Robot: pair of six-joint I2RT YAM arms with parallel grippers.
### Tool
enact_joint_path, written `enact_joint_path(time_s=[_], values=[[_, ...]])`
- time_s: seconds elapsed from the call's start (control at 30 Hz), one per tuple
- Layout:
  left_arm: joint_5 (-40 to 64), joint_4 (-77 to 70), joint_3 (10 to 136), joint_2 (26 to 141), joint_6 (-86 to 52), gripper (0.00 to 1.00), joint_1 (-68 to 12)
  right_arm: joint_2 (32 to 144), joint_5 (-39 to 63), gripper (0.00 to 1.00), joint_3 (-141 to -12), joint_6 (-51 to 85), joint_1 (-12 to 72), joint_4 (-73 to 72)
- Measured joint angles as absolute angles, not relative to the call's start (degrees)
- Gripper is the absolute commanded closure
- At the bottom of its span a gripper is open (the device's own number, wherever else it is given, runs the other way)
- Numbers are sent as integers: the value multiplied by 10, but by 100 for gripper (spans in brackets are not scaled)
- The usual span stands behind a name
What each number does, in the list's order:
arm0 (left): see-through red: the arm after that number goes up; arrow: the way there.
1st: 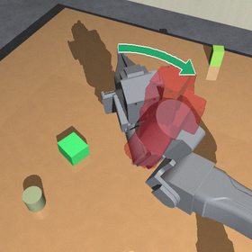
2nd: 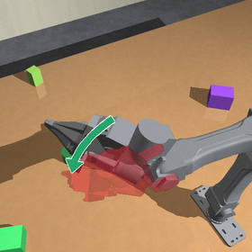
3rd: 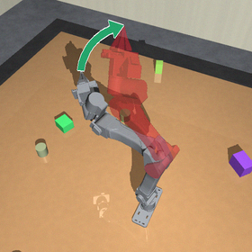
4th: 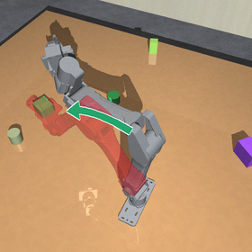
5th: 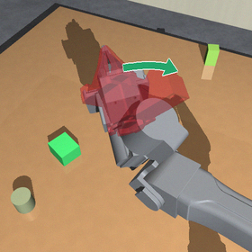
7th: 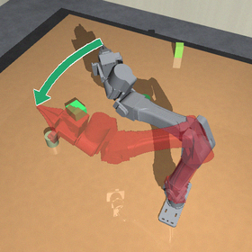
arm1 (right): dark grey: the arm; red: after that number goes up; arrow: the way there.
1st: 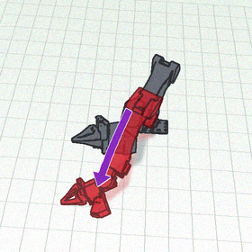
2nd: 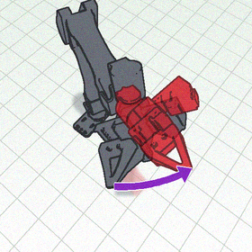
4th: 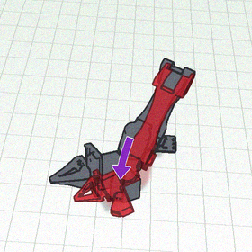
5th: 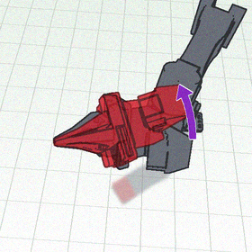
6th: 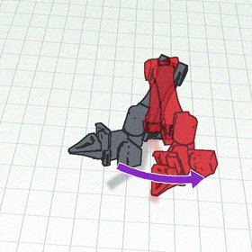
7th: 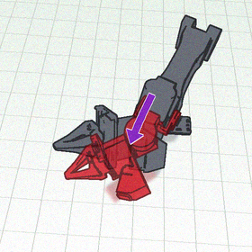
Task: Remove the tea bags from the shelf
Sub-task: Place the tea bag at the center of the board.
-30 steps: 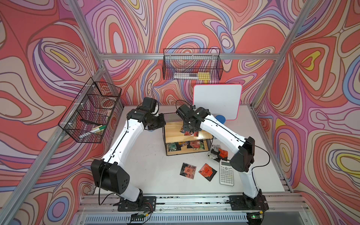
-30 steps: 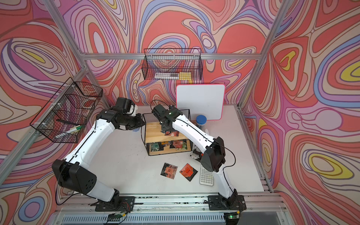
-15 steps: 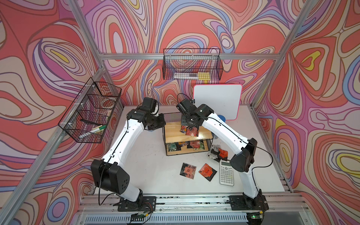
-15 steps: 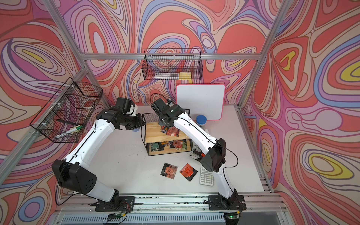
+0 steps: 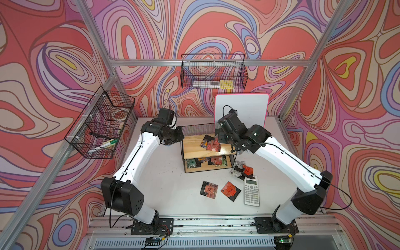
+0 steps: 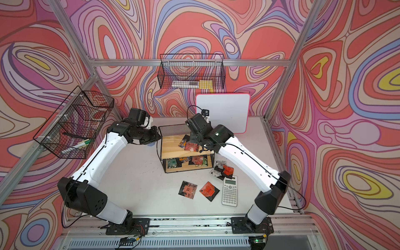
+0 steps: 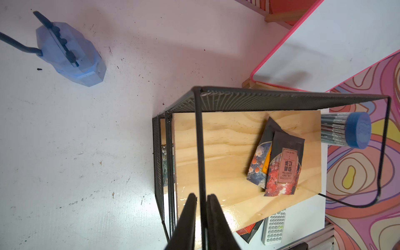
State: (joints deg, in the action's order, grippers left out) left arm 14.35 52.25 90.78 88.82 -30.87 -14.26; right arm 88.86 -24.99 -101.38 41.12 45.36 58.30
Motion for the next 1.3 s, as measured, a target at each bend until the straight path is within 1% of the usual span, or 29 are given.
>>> enact_joint_path(time_s=[0.1,0.23,0.37,0.5,0.6,0.83,1.03,1.3], values=[[144,522,908,888,-309,85,-143,828,-277,100,-956,426,453,577],[144,522,908,888,-309,85,-143,774,-295,100,-878,461,447,574],[144,522,908,888,-309,85,-143,721,-284,100,-787,508,403,574],[144,522,908,888,-309,85,-143,657,-240,100,-672,548,324,561],[144,522,908,888,-309,85,-143,626,-200,100,-592,563,284,550],[144,522,908,888,-309,85,-143,615,-117,100,-432,595,270,498],[144,522,908,888,-309,85,-143,607,-84,100,-380,616,270,454],[144,522,908,888,-309,85,-143,613,-64,100,-377,620,270,411]])
